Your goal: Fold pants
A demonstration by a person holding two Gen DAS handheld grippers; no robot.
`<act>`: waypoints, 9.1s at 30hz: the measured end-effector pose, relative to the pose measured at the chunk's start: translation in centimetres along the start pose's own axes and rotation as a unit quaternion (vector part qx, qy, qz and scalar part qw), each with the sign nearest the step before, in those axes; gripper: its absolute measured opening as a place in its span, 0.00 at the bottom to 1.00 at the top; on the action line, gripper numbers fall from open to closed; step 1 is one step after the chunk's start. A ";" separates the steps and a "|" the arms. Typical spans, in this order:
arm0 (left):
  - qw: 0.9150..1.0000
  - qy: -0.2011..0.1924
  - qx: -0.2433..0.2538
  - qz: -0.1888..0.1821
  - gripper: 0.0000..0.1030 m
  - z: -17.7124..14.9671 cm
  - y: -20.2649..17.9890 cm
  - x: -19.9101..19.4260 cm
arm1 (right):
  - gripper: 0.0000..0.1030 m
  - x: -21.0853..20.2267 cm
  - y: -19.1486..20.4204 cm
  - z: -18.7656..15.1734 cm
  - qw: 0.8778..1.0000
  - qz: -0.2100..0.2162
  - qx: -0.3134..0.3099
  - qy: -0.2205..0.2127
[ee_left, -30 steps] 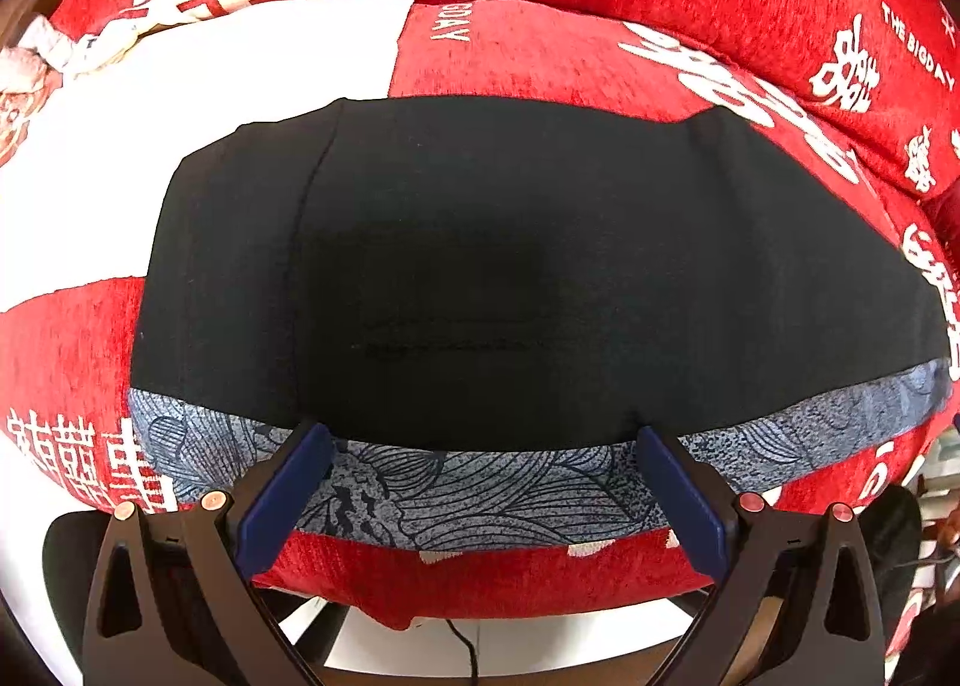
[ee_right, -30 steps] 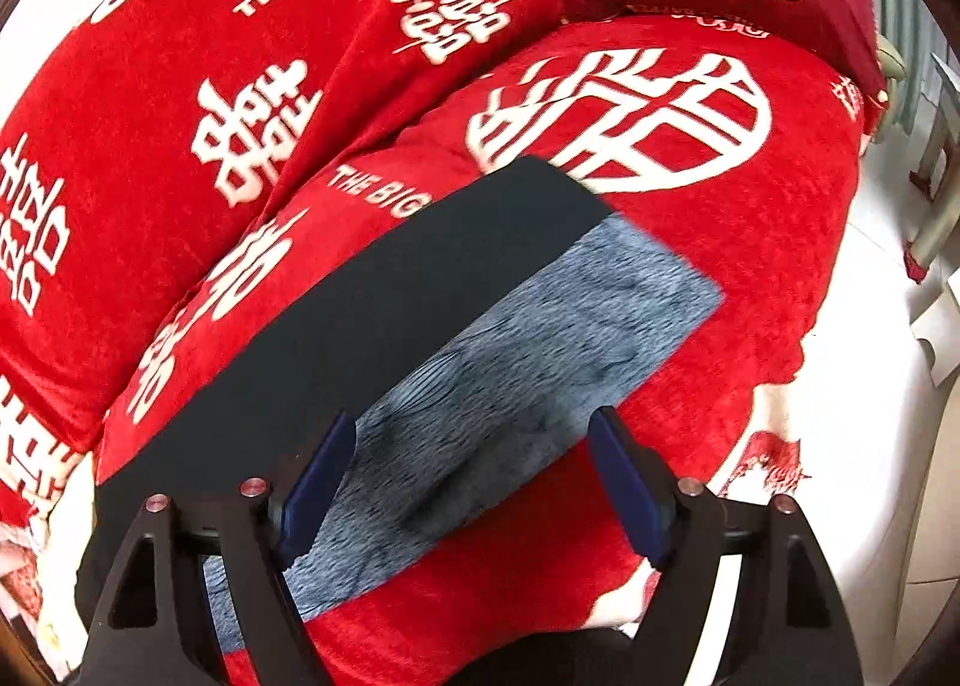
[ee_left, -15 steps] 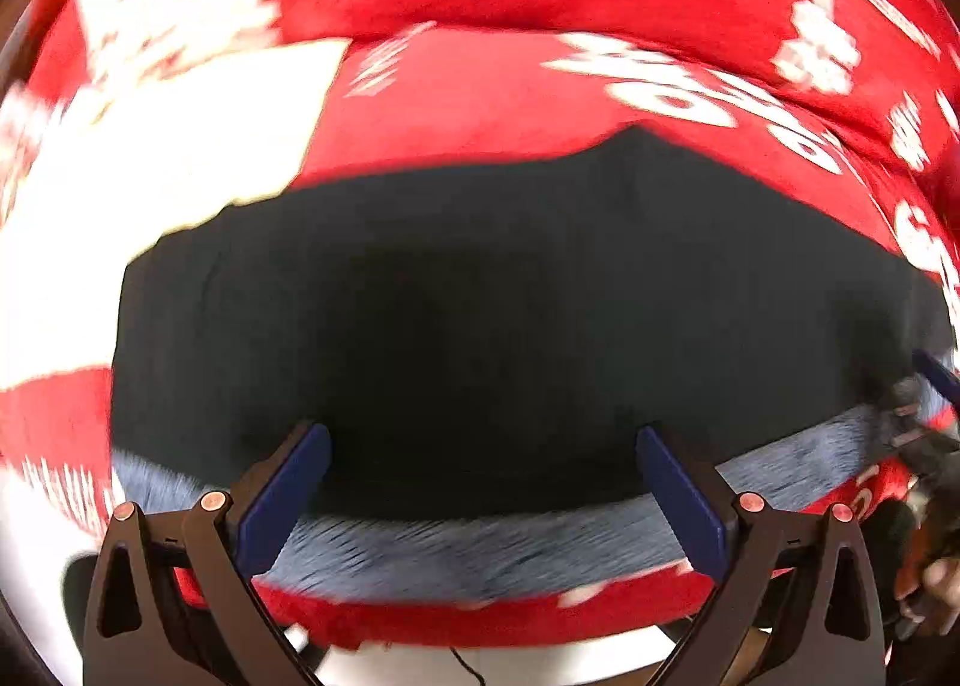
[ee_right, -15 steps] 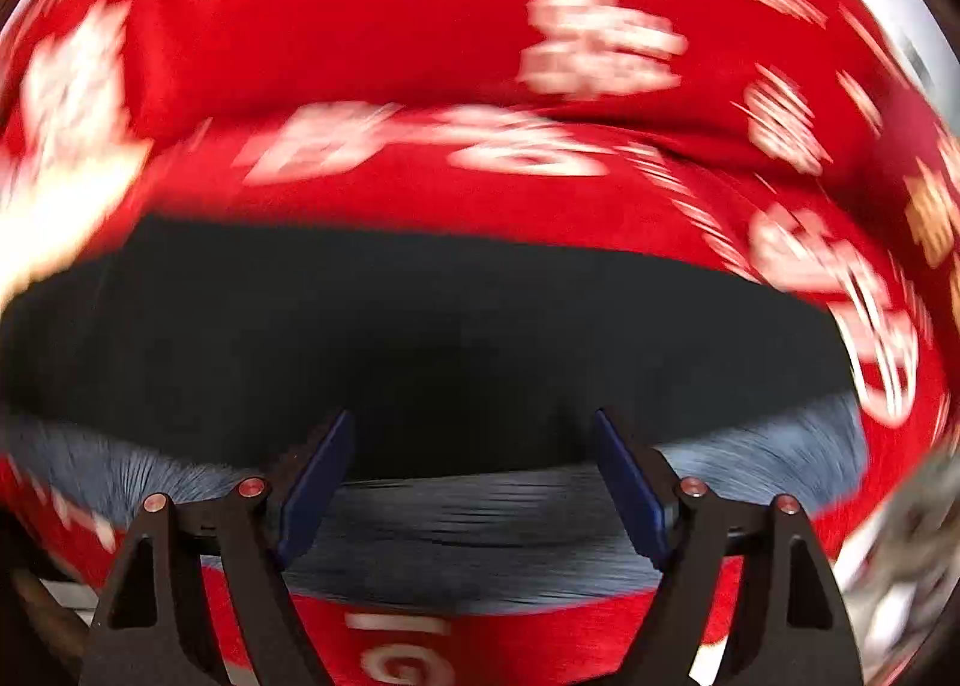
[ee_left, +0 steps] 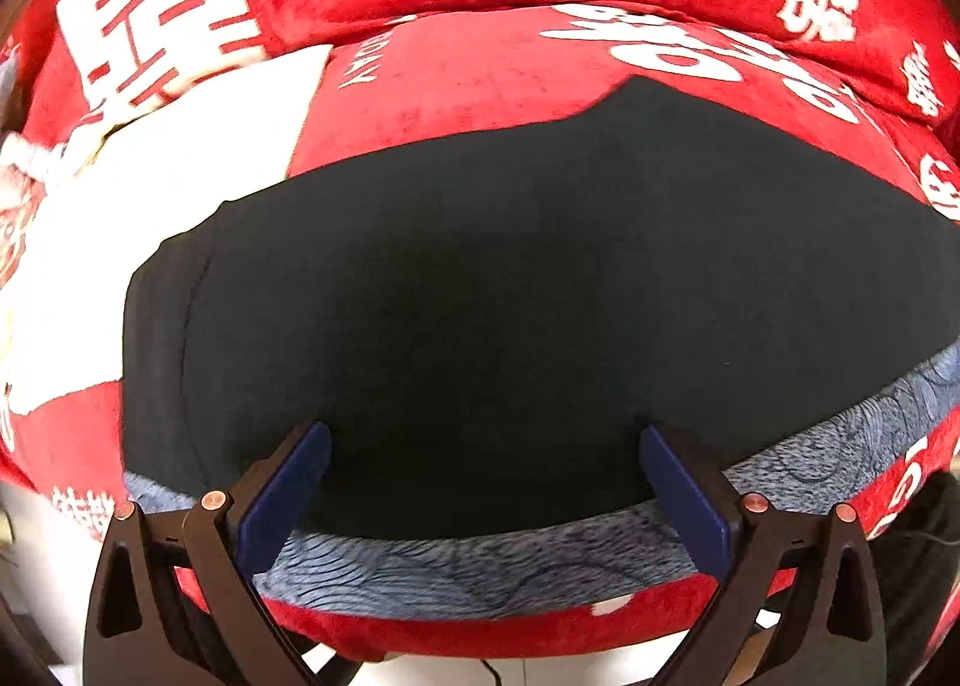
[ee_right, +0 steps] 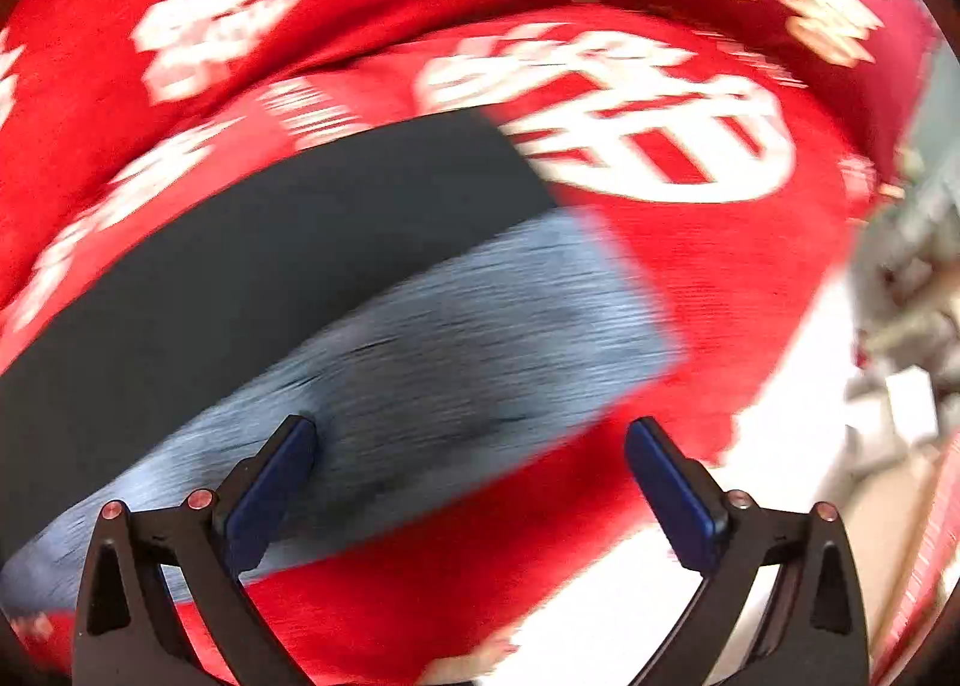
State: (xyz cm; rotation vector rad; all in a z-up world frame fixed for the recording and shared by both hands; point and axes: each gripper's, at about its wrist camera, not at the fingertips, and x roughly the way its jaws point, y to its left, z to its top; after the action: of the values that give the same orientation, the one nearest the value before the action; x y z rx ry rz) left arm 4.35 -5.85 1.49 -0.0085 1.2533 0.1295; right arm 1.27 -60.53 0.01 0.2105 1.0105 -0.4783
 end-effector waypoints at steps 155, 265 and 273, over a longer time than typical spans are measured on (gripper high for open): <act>0.991 0.021 0.128 -0.021 1.00 2.5 -27.5 0.3 | 1.00 1.9 -2.5 -2.3 0.953 0.278 0.089 -0.079; 0.997 -0.013 0.021 -0.079 1.00 1.1 -10.7 -1.2 | 1.00 -8.9 22.2 -7.6 0.944 0.208 -0.254 -0.036; 0.995 -0.026 0.005 -0.100 1.00 0.4 -9.0 -2.5 | 1.00 -8.8 26.3 -7.7 0.941 0.185 -0.283 -0.029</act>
State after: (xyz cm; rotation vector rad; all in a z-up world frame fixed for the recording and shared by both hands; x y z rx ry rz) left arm 4.90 -14.95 3.44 -0.1205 1.1943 -0.0507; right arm 4.07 -32.01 2.23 -0.1319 0.9843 0.1570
